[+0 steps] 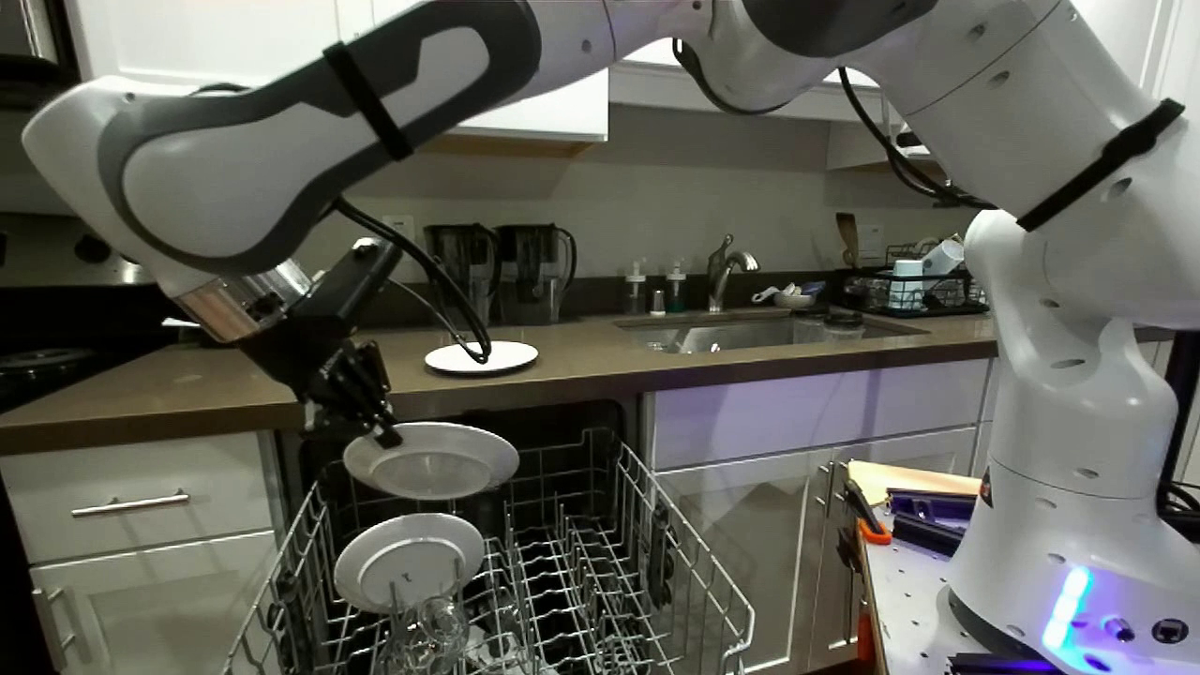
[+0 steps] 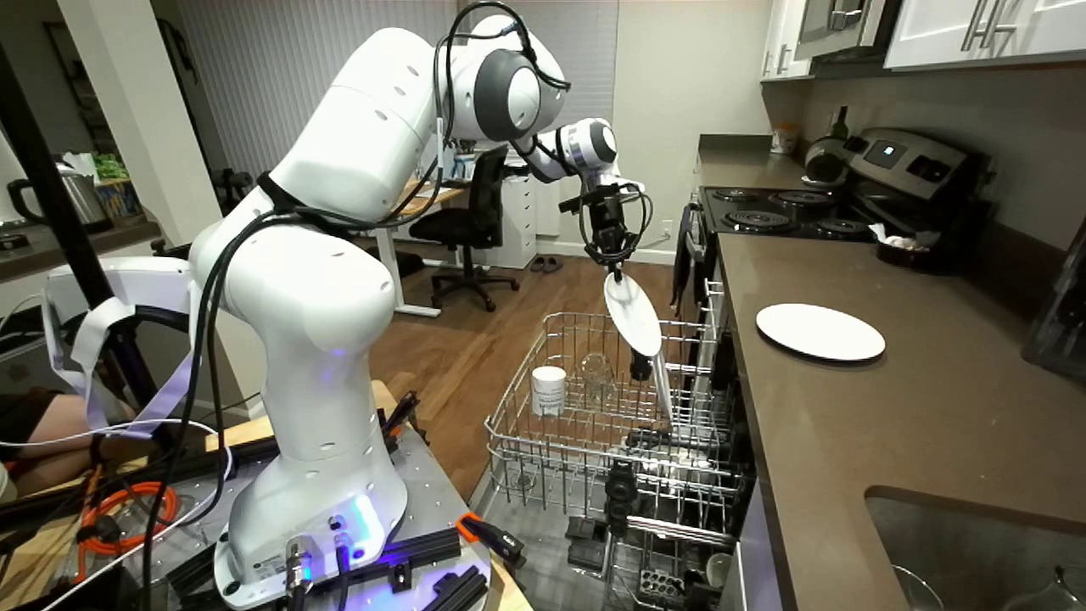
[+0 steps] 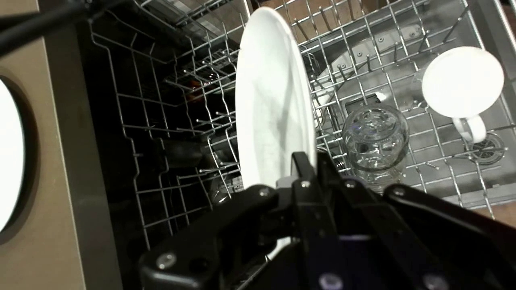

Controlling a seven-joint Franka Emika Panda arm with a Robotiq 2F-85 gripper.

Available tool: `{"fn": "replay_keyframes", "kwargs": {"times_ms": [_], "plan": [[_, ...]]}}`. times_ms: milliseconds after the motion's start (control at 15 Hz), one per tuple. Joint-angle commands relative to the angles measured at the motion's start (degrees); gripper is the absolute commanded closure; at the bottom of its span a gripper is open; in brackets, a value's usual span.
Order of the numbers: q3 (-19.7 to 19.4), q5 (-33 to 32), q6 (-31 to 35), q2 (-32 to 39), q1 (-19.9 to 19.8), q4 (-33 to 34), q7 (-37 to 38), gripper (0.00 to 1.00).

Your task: Put a plate from the counter in the dishwasher

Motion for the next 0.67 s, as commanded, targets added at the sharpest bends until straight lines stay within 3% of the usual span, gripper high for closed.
{"fn": "replay_keyframes", "kwargs": {"times_ms": [0,600], "plan": [[0.63,1.34,0.39,-4.33,-0.34,-3.41,-3.61,0.93],[2.36,3.31,16.01,-8.27,-4.58,-11.90,-13.28,0.93]]}}
